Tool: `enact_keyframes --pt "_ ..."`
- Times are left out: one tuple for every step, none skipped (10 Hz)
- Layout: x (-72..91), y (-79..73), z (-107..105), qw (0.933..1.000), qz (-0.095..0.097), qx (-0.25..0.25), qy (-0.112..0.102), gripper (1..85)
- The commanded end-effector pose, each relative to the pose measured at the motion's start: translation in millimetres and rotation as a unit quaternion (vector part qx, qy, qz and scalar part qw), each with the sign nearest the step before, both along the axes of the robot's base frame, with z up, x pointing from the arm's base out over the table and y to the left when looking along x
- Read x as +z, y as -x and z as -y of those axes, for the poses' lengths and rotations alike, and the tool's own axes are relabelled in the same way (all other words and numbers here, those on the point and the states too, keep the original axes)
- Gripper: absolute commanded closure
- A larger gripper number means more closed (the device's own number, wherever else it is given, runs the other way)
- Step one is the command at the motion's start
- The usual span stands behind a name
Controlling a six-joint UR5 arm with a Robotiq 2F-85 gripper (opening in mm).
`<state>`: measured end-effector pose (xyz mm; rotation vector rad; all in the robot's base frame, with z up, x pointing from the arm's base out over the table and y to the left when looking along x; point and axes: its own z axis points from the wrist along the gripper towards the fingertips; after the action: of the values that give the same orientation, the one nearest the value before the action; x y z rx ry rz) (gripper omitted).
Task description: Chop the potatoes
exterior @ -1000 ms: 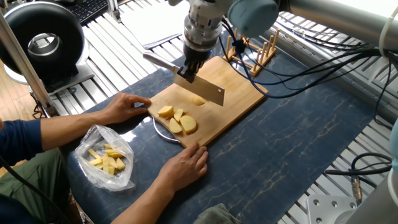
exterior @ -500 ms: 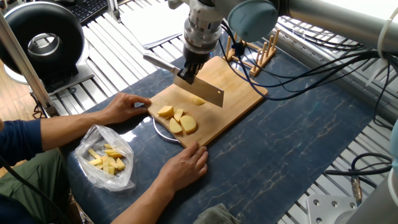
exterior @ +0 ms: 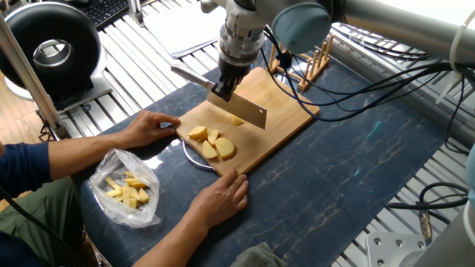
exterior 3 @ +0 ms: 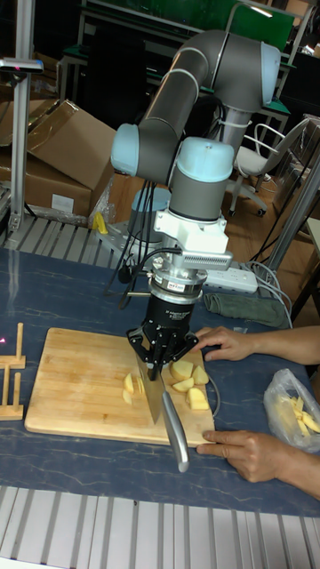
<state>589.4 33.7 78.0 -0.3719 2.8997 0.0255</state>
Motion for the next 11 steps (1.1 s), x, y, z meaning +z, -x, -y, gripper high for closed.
enact_keyframes --pt "0.0 -1.3 -1.5 1.0000 0.002 -0.004 -0.007 84.7" --pt "-0.5 -1.5 -1.8 1.0000 0.003 -0.004 -0.008 84.7" --pt "-1.2 -1.4 -2.7 0.9999 0.003 -0.005 -0.012 84.7" --pt "-2.0 -1.6 -2.4 0.9999 0.004 -0.005 -0.012 84.7" --pt "-2.6 -1.1 -2.5 0.9999 0.004 -0.005 -0.012 84.7" --pt "-3.0 -1.1 -2.3 0.9999 0.005 -0.005 -0.013 84.7" --pt "-2.7 -1.0 -2.5 0.9999 0.005 -0.004 -0.014 84.7" --pt "-1.9 -0.9 -1.4 0.9999 0.005 -0.002 -0.012 84.7" --pt "-0.4 -0.7 -0.5 0.9999 0.004 -0.001 -0.011 84.7" --pt "0.9 -0.3 -0.9 0.9999 0.004 -0.001 -0.011 84.7" --pt "1.6 0.1 -0.9 1.0000 0.002 -0.001 -0.009 84.7"
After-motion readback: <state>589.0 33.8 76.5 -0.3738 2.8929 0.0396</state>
